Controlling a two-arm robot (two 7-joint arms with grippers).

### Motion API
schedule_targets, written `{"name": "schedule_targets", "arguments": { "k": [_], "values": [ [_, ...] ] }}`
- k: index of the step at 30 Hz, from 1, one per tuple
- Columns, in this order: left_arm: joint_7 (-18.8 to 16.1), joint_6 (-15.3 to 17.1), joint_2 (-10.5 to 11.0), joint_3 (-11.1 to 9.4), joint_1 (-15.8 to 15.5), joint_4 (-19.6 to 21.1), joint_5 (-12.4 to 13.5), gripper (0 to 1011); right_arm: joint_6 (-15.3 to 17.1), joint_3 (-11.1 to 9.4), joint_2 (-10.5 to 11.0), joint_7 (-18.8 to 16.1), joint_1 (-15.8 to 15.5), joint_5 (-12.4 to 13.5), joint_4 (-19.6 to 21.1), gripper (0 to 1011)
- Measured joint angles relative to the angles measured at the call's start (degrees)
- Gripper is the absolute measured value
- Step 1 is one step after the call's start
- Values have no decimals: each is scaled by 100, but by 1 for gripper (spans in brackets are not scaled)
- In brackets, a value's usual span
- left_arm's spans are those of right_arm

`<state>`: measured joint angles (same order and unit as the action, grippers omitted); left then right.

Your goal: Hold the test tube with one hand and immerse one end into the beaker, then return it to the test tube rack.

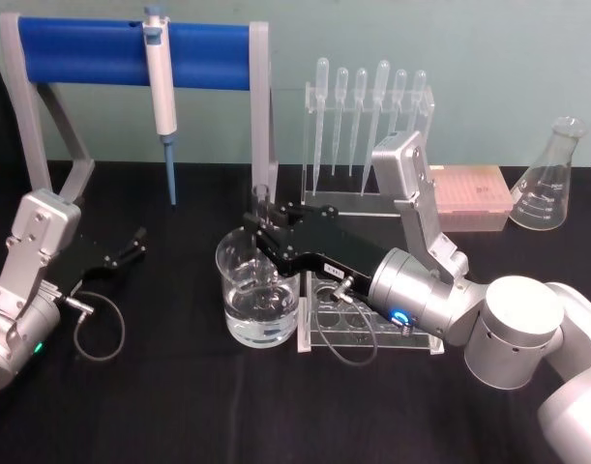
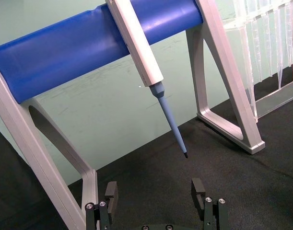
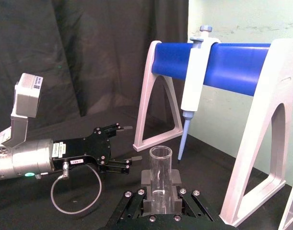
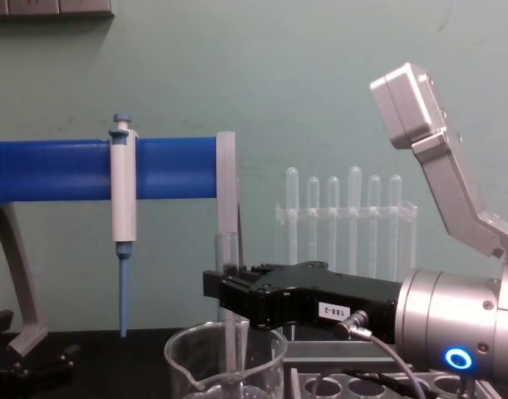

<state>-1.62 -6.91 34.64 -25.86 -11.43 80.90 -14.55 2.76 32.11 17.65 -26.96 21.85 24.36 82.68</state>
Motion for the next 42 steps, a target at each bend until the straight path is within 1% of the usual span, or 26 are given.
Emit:
{"name": "schedule_targets", "arguments": {
  "k": [42],
  "values": [
    [0, 0, 0, 0, 0, 0, 0, 1000, 0, 0, 0, 0, 0, 0, 0, 226]
  ]
}}
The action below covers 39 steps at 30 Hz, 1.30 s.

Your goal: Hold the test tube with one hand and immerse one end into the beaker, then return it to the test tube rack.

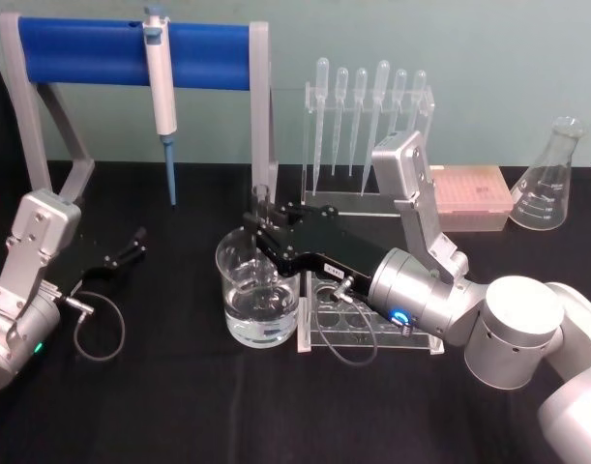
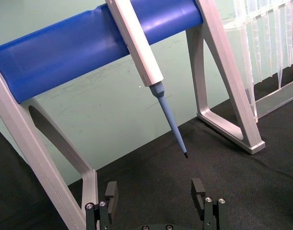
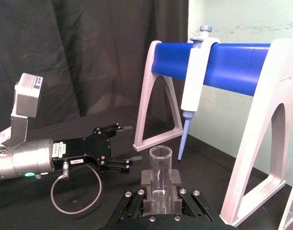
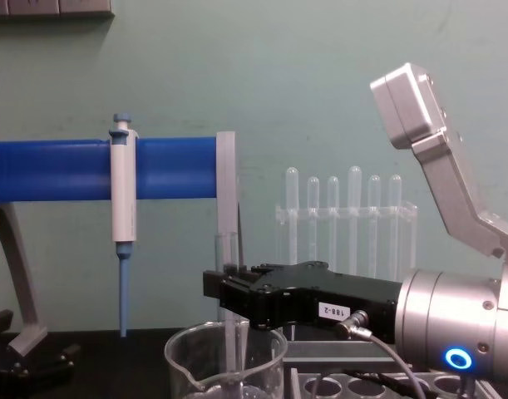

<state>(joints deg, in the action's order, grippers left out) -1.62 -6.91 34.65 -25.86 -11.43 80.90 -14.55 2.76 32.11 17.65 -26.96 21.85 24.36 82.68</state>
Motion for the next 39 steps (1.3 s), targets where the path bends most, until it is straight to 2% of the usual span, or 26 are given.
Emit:
{"name": "schedule_targets", "arguments": {
  "k": [21, 24, 39],
  "values": [
    [0, 0, 0, 0, 0, 0, 0, 1000, 1, -3, -1, 0, -1, -3, 1, 226],
    [0, 0, 0, 0, 0, 0, 0, 1000, 35, -25, 10, -1, -5, -14, 110, 226],
    [0, 0, 0, 0, 0, 0, 0, 1000, 871, -244, 410, 123, 126, 104, 1519, 226]
  ]
}}
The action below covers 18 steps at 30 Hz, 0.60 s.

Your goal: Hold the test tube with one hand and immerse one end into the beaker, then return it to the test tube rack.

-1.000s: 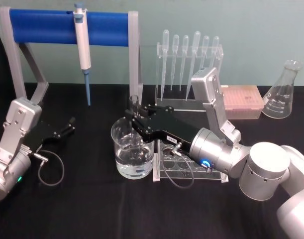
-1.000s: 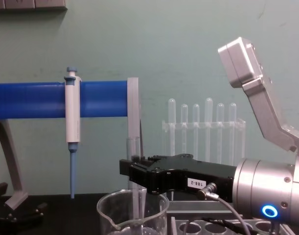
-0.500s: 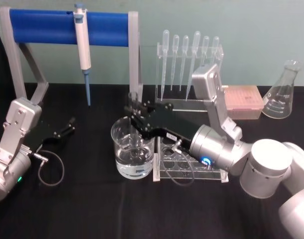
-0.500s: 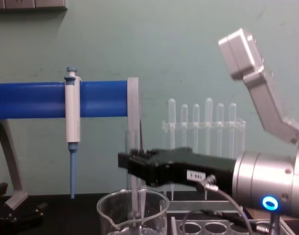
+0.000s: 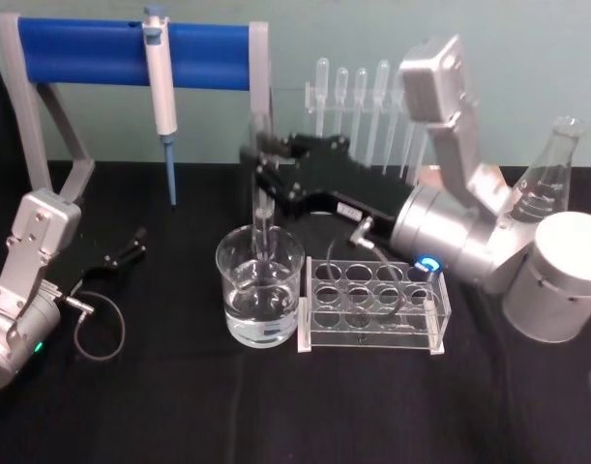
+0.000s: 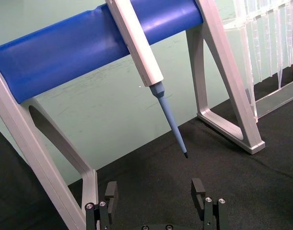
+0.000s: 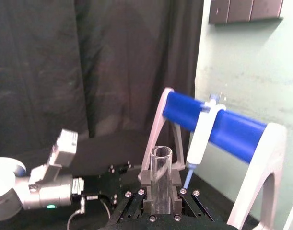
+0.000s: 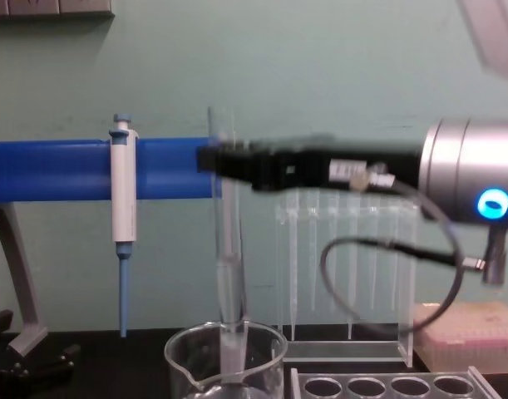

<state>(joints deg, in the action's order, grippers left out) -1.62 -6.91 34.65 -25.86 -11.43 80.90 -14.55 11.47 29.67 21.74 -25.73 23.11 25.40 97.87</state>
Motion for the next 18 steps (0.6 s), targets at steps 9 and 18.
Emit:
{"name": "schedule_targets", "arguments": {
  "k": [9, 18],
  "values": [
    [0, 0, 0, 0, 0, 0, 0, 1000, 291, -308, 371, 189, -105, 293, 720, 226],
    [0, 0, 0, 0, 0, 0, 0, 1000, 400, -674, 889, 465, -628, 467, 1285, 226]
  ]
}}
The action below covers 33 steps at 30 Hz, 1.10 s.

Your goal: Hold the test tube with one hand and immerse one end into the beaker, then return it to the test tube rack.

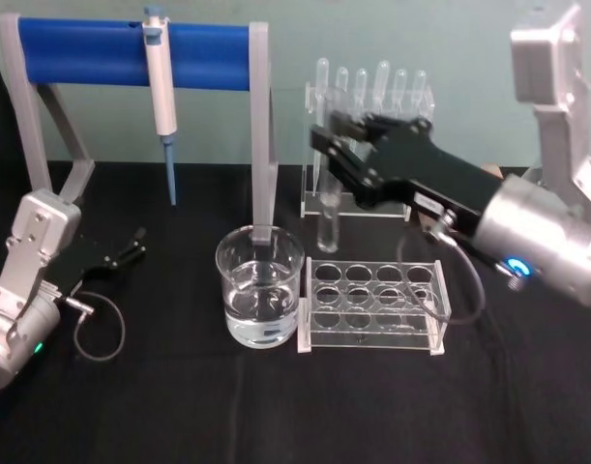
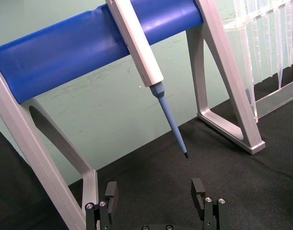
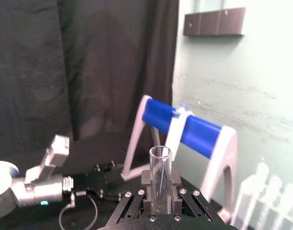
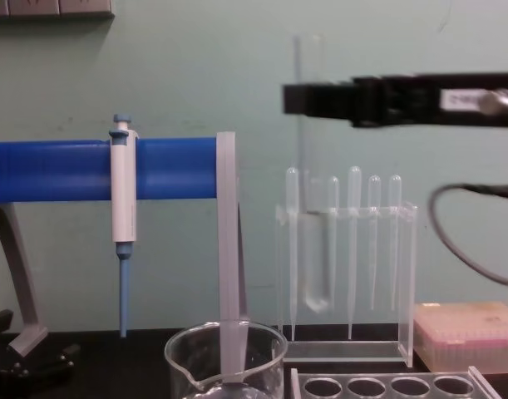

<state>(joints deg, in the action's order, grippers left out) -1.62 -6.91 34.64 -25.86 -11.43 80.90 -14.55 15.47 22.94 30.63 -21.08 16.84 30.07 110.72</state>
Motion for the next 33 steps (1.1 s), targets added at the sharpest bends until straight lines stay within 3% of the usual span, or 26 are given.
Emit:
{"name": "schedule_targets", "arguments": {
  "k": [7, 13, 33],
  "values": [
    [0, 0, 0, 0, 0, 0, 0, 1000, -146, -222, 235, 192, -507, 24, 124, 226],
    [0, 0, 0, 0, 0, 0, 0, 1000, -284, -317, 275, 285, -771, -40, 114, 226],
    [0, 0, 0, 0, 0, 0, 0, 1000, -665, -303, -107, 266, -918, -382, -449, 226]
  ]
}}
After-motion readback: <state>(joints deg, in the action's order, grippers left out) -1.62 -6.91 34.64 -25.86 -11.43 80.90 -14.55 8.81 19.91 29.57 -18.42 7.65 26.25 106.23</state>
